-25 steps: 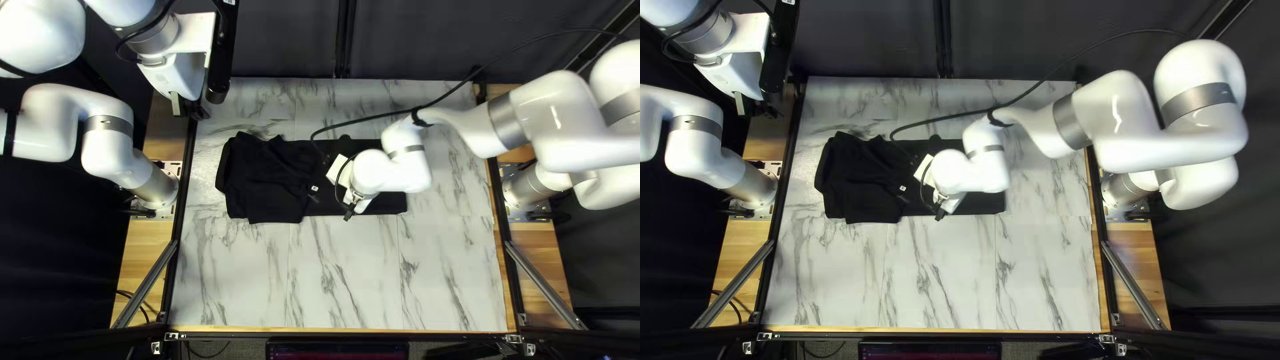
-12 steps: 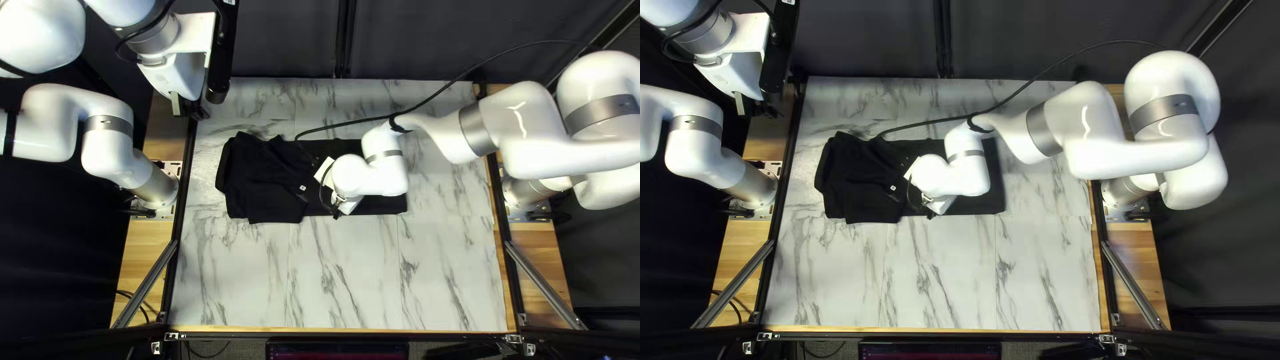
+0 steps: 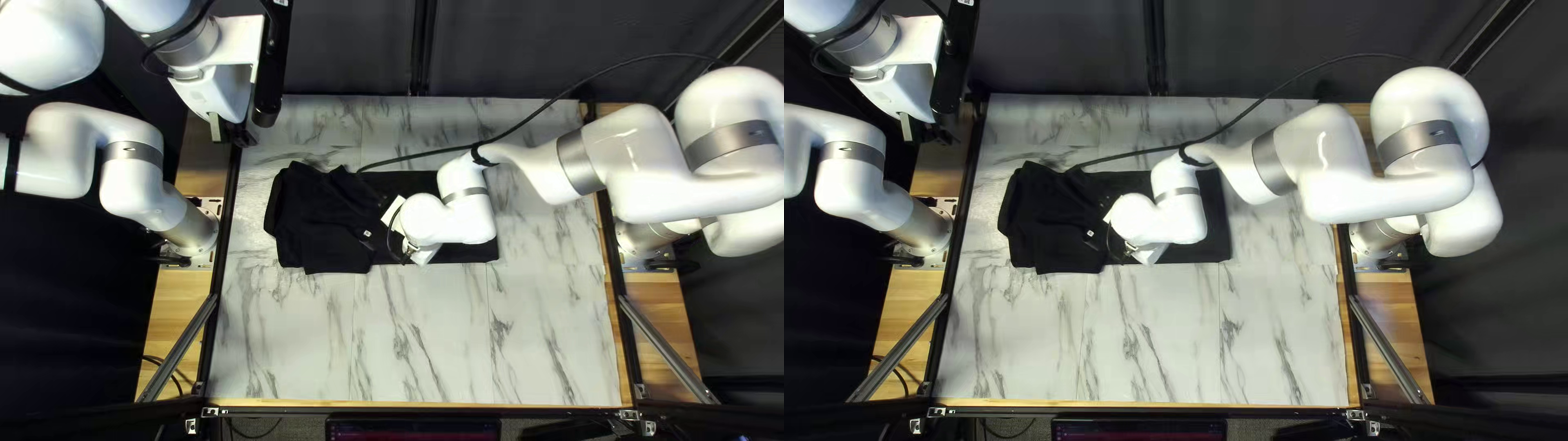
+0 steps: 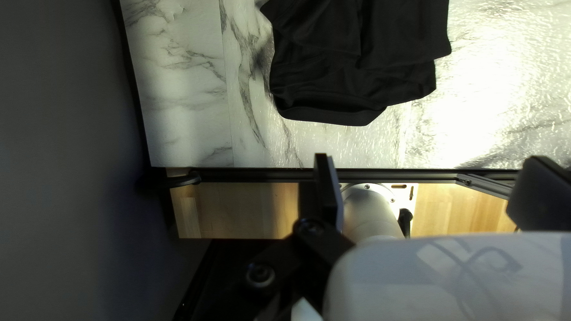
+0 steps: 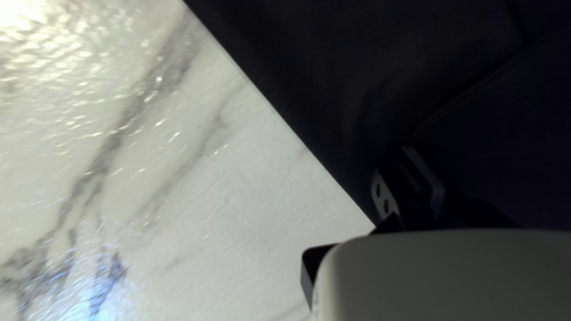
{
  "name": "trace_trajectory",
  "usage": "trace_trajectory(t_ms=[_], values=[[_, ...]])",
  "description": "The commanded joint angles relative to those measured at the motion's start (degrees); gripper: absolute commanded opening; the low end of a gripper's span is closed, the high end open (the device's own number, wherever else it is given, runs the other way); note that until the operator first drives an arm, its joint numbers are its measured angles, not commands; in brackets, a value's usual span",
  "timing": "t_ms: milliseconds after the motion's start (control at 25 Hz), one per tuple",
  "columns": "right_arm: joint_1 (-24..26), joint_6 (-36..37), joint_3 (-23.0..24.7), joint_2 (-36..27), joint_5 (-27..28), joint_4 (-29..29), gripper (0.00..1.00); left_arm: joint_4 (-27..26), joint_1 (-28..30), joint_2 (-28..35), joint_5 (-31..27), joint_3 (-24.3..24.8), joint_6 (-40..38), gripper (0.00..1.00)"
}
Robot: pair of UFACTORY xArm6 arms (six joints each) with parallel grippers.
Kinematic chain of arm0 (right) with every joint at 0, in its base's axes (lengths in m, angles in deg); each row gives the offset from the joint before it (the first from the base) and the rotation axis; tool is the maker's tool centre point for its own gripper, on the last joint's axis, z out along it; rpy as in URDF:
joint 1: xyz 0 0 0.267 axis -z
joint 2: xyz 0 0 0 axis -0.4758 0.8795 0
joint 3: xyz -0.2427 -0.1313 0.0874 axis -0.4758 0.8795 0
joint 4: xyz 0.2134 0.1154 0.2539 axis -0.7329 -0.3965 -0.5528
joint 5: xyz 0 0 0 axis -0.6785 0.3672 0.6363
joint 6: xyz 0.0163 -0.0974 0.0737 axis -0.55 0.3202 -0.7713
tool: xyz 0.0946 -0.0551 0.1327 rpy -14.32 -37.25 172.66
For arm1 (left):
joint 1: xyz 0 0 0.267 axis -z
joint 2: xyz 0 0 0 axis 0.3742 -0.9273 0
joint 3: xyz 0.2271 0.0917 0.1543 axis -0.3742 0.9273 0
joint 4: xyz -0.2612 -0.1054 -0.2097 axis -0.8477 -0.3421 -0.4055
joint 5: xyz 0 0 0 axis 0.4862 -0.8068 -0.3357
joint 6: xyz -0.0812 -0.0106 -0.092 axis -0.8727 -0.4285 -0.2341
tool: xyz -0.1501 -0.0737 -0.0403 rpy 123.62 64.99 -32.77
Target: Fold t-shirt
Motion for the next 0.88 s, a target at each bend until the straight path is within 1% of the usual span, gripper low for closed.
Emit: trace_trajectory(t_ms=[40, 160, 240, 440, 520, 760, 880], values=[[-0.3, -1.0, -3.2, -0.9, 2.9, 1.4, 0.0, 0.0, 0.0, 0.0, 0.0, 0.0, 0.0, 1.0], [-0.4, -1.4, -5.7, -0.3, 4.3, 2.2, 0.0, 0.0, 0.0, 0.0, 0.0, 0.0, 0.0, 1.0], [-0.5, -1.5, -8.6, 0.8, 5.6, 2.7, 0.0, 0.0, 0.0, 0.0, 0.0, 0.0, 0.0, 1.0], [-0.6, -1.3, -12.4, 3.0, 6.3, 3.4, 0.0, 0.0, 0.0, 0.0, 0.0, 0.0, 0.0, 1.0], [-0.6, -1.1, -13.2, 4.2, 5.8, 3.6, 0.0, 0.0, 0.0, 0.0, 0.0, 0.0, 0.0, 1.0], [0.4, 0.4, -13.3, 6.1, 4.5, 3.1, 0.0, 0.0, 0.0, 0.0, 0.0, 0.0, 0.0, 1.0], [0.4, 1.1, -14.8, 8.3, 4.2, 2.8, 0.0, 0.0, 0.0, 0.0, 0.0, 0.0, 0.0, 1.0]])
